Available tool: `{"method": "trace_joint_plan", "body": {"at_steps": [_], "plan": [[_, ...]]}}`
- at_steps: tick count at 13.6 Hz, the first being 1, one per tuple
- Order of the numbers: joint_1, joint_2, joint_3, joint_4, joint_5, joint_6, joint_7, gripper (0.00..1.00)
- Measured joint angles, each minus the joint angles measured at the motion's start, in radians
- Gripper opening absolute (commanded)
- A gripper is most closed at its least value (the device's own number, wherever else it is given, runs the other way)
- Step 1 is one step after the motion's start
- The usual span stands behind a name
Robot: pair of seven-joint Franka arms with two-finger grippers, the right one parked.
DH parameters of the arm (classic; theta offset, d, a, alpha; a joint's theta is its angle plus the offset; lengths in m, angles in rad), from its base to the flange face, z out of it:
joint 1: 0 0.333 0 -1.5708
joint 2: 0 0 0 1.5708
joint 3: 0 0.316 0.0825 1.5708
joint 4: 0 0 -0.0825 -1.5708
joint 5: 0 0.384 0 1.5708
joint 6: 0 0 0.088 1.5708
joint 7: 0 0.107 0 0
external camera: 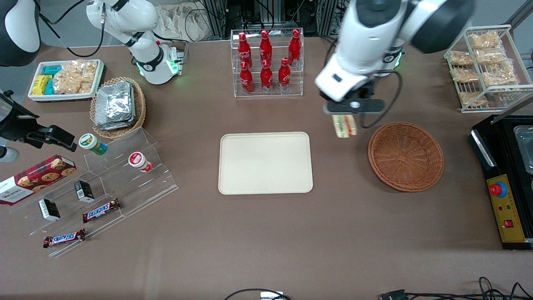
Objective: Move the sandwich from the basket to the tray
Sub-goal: 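Carry the sandwich with the left gripper over to the cream tray, then lower the sandwich onto the tray and open the left gripper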
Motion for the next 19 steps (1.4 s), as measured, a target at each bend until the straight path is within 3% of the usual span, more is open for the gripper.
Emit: {"method": "trace_joint_plan", "body": {"at_steps": [2,5,9,14,19], "plan": [[-0.005,0.059,-0.055,-0.012,0.031,0.048,-0.038,0.02],[-0.003,0.143,-0.059,-0.119,0.076,0.247,-0.038,0.02],[0.0,0.276,-0.055,-0.267,0.207,0.474,-0.045,0.02],[0.001,0.462,-0.053,-0.282,0.404,0.585,-0.111,0.02],[-0.001,0.496,-0.058,-0.273,0.413,0.609,-0.174,0.02]]}}
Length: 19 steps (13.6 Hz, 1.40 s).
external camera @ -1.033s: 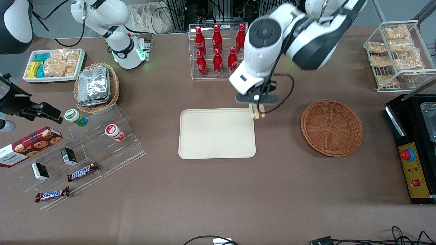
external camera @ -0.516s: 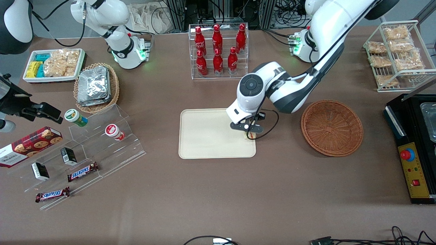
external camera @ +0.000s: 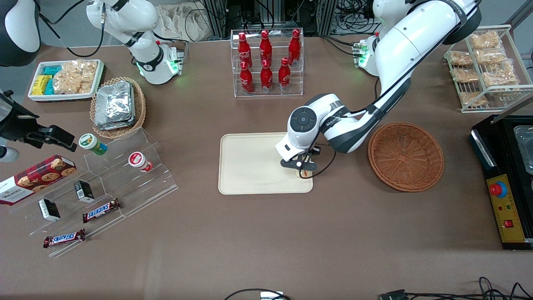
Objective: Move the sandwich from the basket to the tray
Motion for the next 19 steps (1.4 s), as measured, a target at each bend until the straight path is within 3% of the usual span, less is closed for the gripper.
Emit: {"method": "trace_joint_plan", "body": {"at_steps": [3,4,5,6,16,19], "plan": [[-0.006,0.0,-0.001,0.001,0.0,0.02,-0.024,0.02],[-0.009,0.0,-0.001,0.001,0.004,0.026,-0.027,0.19],[-0.011,0.001,-0.001,0.001,0.015,0.028,-0.03,0.95],[-0.012,0.003,-0.001,0.001,0.023,0.03,-0.033,1.0],[-0.009,0.006,-0.005,0.019,0.029,0.026,-0.063,1.0],[-0.004,-0.058,-0.017,0.104,-0.029,-0.085,-0.1,1.0]]}}
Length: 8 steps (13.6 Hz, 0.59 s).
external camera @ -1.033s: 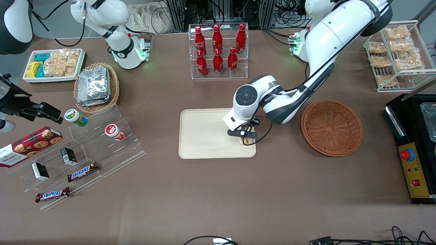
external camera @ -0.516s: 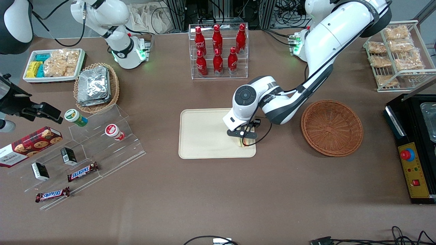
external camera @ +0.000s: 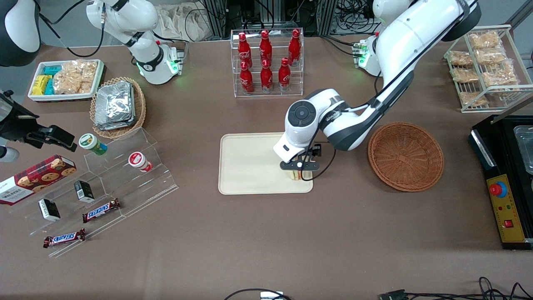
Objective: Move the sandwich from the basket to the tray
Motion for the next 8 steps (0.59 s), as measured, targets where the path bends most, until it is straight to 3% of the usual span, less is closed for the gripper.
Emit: {"method": "trace_joint_plan", "body": {"at_steps": [4,8], "plan": [[0.003,-0.212,0.041,0.087,-0.15,-0.207,0.065,1.0],[-0.007,-0.452,0.328,0.044,-0.373,-0.284,0.362,1.0]]}}
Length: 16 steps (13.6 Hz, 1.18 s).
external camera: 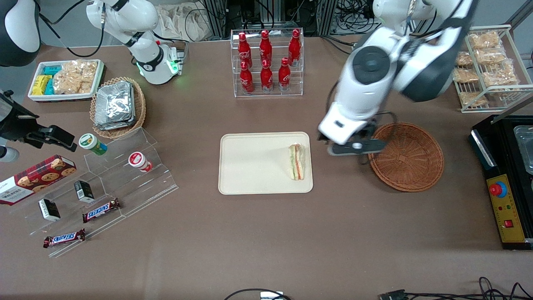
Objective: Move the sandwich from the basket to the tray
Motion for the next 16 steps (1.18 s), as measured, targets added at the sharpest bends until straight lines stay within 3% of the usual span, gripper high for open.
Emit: {"method": "trace_joint_plan", "body": {"at_steps": [2,8,16], "plan": [[0.001,-0.09,0.136,-0.043,-0.054,-0.037,0.123,1.0],[-0.026,-0.224,0.4,-0.107,-0.08,-0.106,0.324,1.0],[-0.038,-0.277,0.508,-0.117,-0.163,-0.11,0.404,1.0]]}}
